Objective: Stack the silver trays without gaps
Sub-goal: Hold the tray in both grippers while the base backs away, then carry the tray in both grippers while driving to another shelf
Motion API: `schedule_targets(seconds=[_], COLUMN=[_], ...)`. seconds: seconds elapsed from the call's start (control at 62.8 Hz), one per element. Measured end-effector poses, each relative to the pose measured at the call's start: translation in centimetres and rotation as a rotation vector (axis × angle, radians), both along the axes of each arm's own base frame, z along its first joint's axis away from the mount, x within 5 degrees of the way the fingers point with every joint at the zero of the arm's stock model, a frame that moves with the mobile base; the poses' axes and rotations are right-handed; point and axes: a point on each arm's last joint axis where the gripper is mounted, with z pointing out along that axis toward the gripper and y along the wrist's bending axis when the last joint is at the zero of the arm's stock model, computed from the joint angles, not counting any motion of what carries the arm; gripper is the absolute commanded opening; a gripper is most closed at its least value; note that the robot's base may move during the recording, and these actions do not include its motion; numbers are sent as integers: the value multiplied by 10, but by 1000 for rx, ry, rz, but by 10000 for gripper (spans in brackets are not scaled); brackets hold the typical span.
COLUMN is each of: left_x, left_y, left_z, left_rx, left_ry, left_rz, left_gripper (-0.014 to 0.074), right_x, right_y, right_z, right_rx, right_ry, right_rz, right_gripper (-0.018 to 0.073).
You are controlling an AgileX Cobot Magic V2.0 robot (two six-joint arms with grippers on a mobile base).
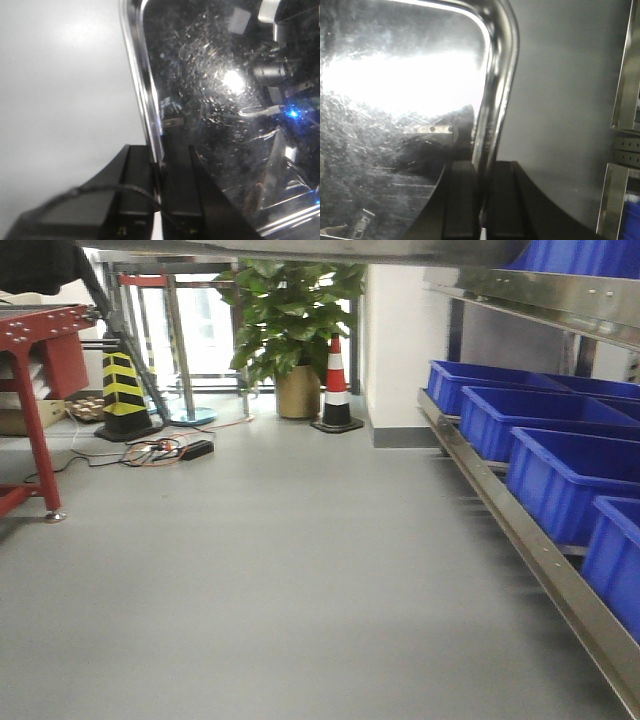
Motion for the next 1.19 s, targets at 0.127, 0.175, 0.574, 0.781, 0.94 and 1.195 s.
schedule_targets(seconds=[0.127,0.175,0.574,0.781,0.94,1.195], left_x=[0,-1,-1,-1,-1,-2], left_y=[-1,-1,-2,-2,-2,-3], left_z=[0,0,0,0,0,0], left_rx=[-8,-12,-17,-19,-20,-29], left_ry=[5,8,11,12,13,18], left_rz=[-2,-4,-5,-6,-6,-9], left_gripper=[-41,-41,-41,-41,-41,-43], right_x=[0,0,0,0,0,0], right_y=[-1,-1,-1,-1,-1,-2], right_z=[0,0,0,0,0,0], right_rx=[-7,-7,-11,-11,-13,-18], right_ry=[0,0,0,0,-1,-2], right_rz=[-2,-2,-3,-3,-3,-6], right_gripper=[61,61,61,61,61,61])
